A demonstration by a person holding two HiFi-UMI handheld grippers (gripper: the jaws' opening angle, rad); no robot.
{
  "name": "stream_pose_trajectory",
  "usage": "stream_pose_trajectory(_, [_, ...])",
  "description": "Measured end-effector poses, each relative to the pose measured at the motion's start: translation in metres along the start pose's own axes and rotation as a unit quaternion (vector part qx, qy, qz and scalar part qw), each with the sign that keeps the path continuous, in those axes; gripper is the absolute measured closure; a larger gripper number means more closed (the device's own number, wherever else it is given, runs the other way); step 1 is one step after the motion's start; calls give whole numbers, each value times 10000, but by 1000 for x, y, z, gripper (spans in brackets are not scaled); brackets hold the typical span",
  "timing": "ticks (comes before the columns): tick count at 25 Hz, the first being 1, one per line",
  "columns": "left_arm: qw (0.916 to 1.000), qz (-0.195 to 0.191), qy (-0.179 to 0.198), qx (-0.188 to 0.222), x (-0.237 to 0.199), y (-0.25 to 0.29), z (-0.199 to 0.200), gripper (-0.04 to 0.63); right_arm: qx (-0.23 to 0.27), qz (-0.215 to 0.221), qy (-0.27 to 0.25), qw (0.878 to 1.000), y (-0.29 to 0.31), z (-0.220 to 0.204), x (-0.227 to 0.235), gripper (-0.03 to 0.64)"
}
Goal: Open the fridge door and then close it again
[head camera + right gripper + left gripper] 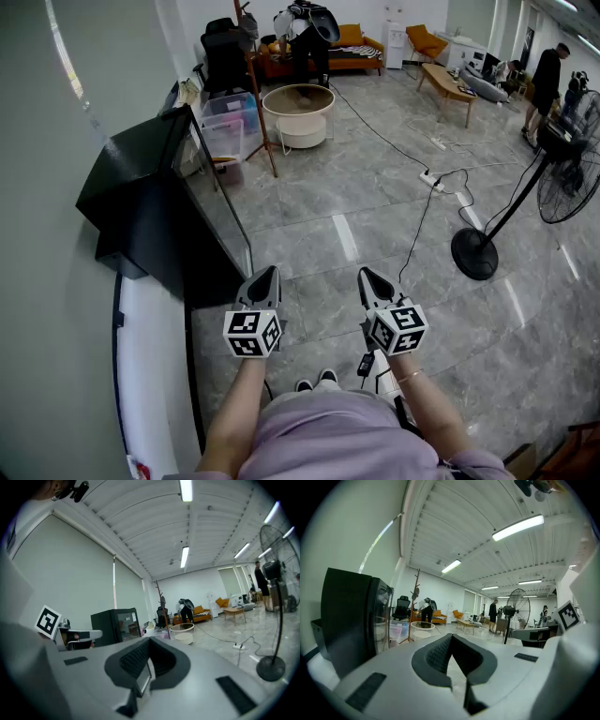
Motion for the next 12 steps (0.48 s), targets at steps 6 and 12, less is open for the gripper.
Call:
stream_pose_trajectory(6, [9999,95,-63,42,-2,6,0,594,-34,47,39,10000,9,3,9,614])
stream_pose_trajectory(12, [9998,166,-140,31,-8,14,-1,569,-10,129,-41,9999,19,5,15,614])
Point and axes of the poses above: the fingertips, and each gripper's own axes: y forward along the fingers, x to its right, z out of its top, the point moved 7 cm from there along -y, backward along the fingers, and after that the axes turned 9 degrees about -y, right-handed, at the moved point
